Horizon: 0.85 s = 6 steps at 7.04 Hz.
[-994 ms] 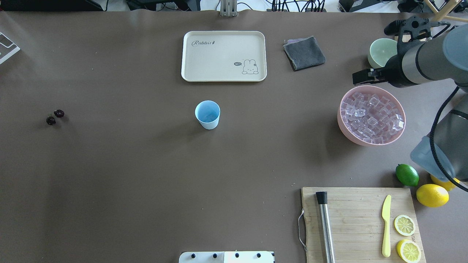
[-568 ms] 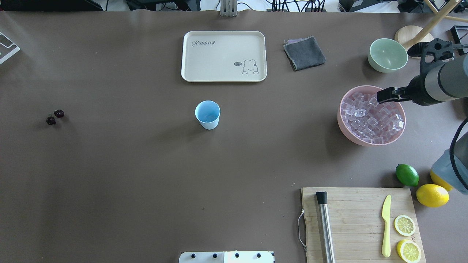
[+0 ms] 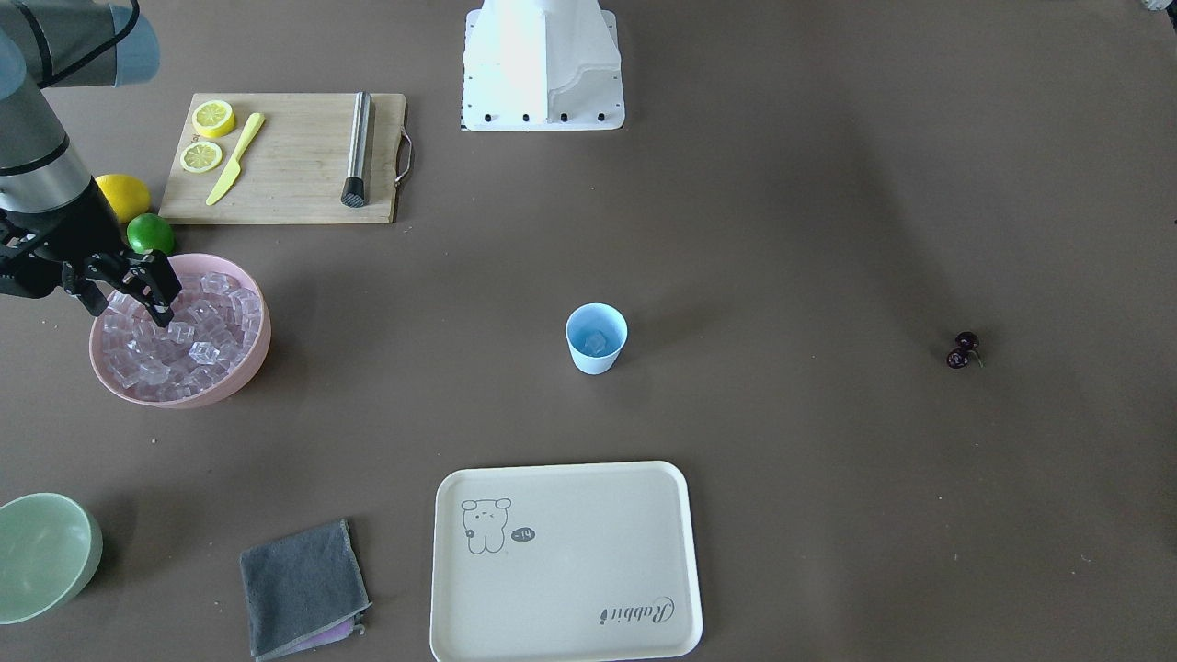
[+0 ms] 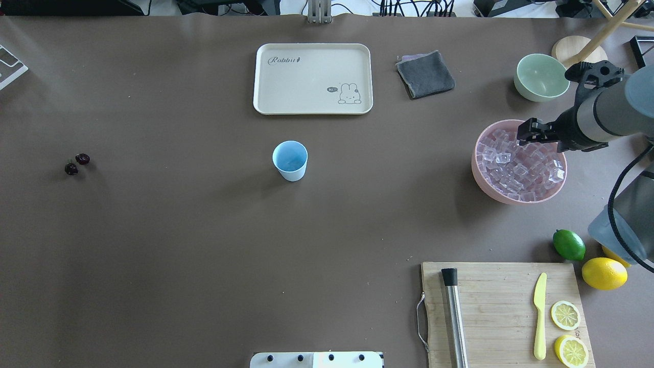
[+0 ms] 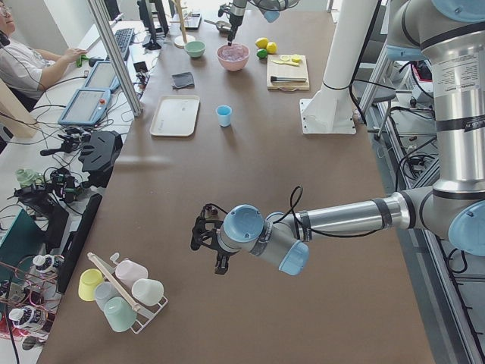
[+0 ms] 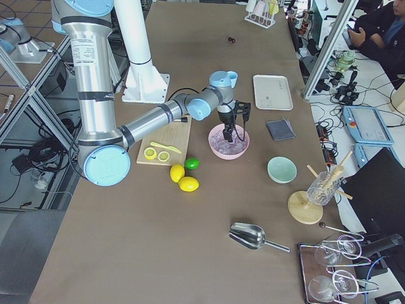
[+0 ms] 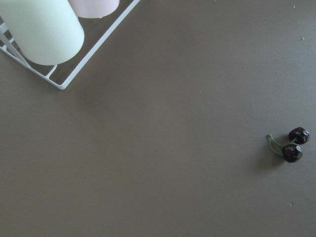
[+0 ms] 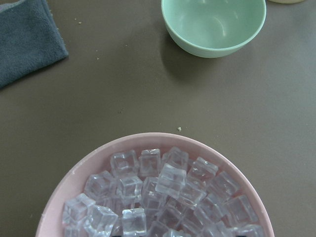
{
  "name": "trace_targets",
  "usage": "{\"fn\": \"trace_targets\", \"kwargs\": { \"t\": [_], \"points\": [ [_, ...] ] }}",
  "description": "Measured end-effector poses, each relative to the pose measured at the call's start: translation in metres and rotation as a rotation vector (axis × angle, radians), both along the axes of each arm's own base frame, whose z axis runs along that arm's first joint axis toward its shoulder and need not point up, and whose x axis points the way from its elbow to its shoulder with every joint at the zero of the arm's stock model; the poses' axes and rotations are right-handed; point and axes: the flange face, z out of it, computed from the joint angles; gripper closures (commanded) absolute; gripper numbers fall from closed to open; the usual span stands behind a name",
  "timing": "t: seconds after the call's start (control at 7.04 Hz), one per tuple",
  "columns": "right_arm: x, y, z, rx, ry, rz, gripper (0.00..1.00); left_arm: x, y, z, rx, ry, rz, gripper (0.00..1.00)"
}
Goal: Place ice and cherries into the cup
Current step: 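Lower the right gripper into the bowl and grasp a third ice cube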
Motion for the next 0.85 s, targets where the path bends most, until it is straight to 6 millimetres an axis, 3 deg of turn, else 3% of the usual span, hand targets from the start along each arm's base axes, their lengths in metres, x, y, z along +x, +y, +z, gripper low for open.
{"fn": "trace_targets", "kwargs": {
  "t": [0.28,0.85],
  "points": [
    [-0.014,-0.008,0.018,-0.022,-0.025,-0.002,0.22,0.0,-0.005,-0.004,0.006,-0.003,-0.005,0.02],
    [-0.036,-0.003,0.03,-0.076,-0.045,-0.01,0.23,0.0,-0.006,-0.006,0.009,-0.004,-0.007,0.02]
  ]
}}
